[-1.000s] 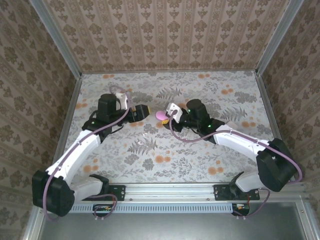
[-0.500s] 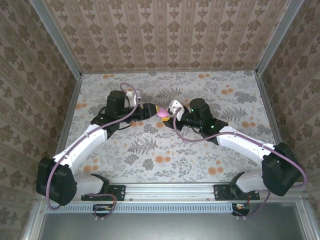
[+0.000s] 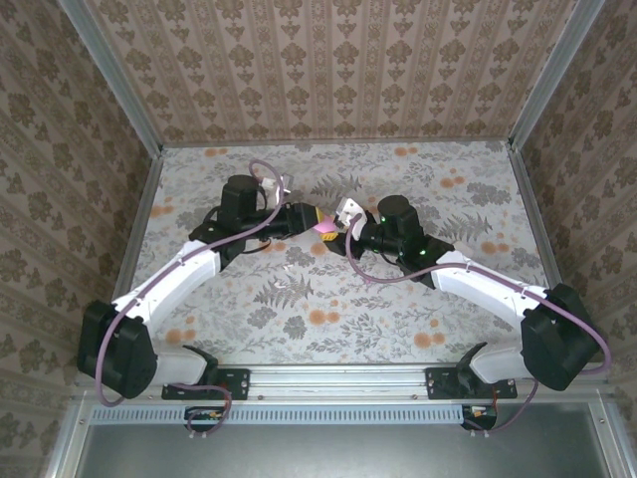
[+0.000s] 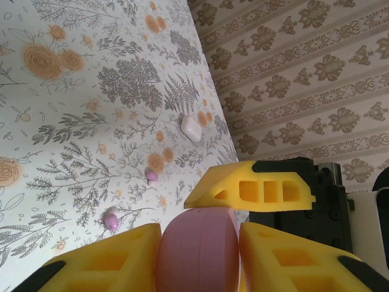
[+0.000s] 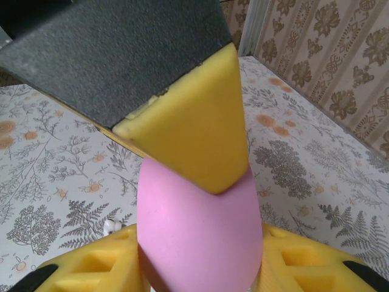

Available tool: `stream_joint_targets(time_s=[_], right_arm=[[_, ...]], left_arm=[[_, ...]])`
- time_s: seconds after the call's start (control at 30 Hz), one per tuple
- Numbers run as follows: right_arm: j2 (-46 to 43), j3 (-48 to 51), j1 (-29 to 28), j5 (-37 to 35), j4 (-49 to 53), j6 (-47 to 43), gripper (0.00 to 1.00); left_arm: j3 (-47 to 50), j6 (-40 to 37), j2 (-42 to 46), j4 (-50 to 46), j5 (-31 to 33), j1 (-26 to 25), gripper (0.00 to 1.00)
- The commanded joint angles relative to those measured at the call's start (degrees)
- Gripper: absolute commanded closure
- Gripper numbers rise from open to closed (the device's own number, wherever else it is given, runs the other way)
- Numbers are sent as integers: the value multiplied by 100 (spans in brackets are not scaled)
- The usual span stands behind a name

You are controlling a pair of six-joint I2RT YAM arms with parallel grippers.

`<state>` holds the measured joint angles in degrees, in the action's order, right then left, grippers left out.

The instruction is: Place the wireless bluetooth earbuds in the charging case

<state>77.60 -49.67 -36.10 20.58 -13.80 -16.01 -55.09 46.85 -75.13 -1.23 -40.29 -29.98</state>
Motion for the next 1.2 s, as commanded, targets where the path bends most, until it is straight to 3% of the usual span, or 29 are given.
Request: stream_joint_targets(time_s=[0.0,0.13,0.3,0.6,1.17], right_arm=[[-92,-205,-5,109,-275,155,59],[-84,-221,-8,70,-352,210,59],[-81,-226,-5,-9,-316,228,58],[-321,-26,128,300,-200,210,40],[-352,-128,454,1031,63,-50,40]], left_arm=[[-211,220,-62,105,-156,-56,59],[-221,228,-71,69,-165,-103,62],[-232,300,-41,43,-73,-100,80],[-211,985,95,265,14,-96,85],[-214,1525,236,679,-232,-87,89]])
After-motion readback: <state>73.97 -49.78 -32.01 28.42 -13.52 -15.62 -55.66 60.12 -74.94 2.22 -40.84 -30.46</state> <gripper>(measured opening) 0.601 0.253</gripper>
